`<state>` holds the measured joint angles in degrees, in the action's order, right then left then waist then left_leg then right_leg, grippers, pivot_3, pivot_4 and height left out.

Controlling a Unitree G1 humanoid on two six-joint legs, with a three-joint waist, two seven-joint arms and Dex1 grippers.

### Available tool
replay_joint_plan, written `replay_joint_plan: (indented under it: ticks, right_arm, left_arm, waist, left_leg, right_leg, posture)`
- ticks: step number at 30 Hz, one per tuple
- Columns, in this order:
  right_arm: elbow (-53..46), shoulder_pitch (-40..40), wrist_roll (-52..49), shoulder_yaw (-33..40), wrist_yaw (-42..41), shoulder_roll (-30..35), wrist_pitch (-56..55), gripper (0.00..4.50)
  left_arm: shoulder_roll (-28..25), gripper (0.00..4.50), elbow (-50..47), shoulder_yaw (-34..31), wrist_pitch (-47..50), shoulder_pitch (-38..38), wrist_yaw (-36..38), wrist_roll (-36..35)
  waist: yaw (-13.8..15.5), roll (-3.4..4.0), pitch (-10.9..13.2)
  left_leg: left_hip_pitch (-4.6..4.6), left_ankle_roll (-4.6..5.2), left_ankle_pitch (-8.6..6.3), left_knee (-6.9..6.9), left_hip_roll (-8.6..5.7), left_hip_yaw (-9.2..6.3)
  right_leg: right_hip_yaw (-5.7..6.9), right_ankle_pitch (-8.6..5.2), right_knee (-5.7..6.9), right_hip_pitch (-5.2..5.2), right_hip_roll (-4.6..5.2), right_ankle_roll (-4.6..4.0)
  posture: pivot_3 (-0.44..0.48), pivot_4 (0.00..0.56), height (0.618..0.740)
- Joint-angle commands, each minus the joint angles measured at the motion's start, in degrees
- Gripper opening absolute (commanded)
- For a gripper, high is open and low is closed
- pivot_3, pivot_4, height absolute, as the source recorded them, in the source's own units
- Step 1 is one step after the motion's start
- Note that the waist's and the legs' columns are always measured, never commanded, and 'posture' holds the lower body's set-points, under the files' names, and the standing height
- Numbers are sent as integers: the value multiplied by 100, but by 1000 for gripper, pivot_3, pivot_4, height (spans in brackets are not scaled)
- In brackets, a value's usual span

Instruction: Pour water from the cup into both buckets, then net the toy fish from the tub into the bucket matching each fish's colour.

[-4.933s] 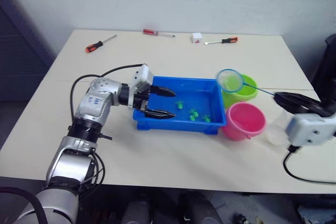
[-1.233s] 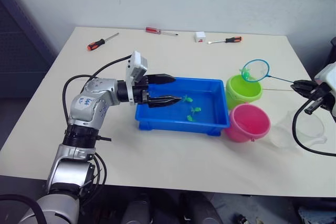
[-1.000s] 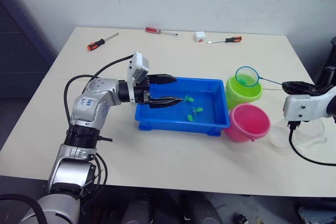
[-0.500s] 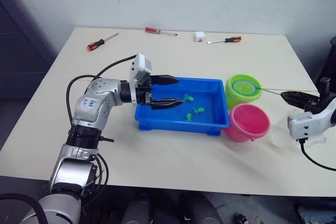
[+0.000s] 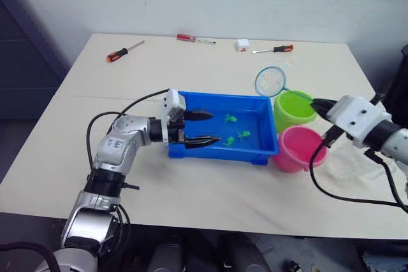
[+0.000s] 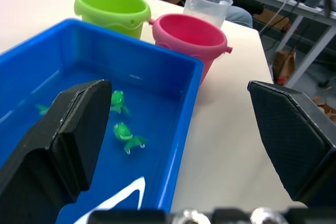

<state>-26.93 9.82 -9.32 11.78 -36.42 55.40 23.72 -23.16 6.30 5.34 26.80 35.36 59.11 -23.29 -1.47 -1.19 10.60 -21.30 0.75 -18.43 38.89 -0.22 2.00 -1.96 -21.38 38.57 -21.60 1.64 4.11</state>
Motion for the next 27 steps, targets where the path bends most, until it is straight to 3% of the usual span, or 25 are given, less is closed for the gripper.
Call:
replay_joint_plan:
  ticks: [1,7,17,27]
  right_arm:
    - [-703,155,-204,-90,-45,182,1227,0]
    - [-768,122,894,-837,-315,1292,1126,0]
    - [-378,821,1811,-1724,-652,1308,366,0]
    - [-606,619,2238,-1962,-1037,1144,146,0]
  left_arm:
    - [-45,4476,-427,-107,18,-89,-155,-53]
    - [17,4476,-577,-53,72,-154,-328,-51]
    - [49,4476,-572,7,21,-121,-329,-43]
    - [-17,4476,-496,54,-46,-52,-77,-33]
  waist:
    - [5,0,0]
    - [17,0,0]
    - [-10,0,0]
    - [1,0,0]
  left_leg:
    - [-1,1,-1,0,0,-1]
    - [-7,4,-3,-21,-4,-3]
    - [-1,-1,0,-36,-4,-2]
    - [-4,-3,1,-53,-4,-2]
  right_leg:
    - [1,0,-3,0,1,0]
    - [5,0,-35,-2,4,0]
    - [4,0,-39,-3,1,0]
    - [7,0,-56,-3,2,0]
  posture:
    - [0,150,740]
    - [0,150,740]
    - [0,150,740]
    - [0,150,740]
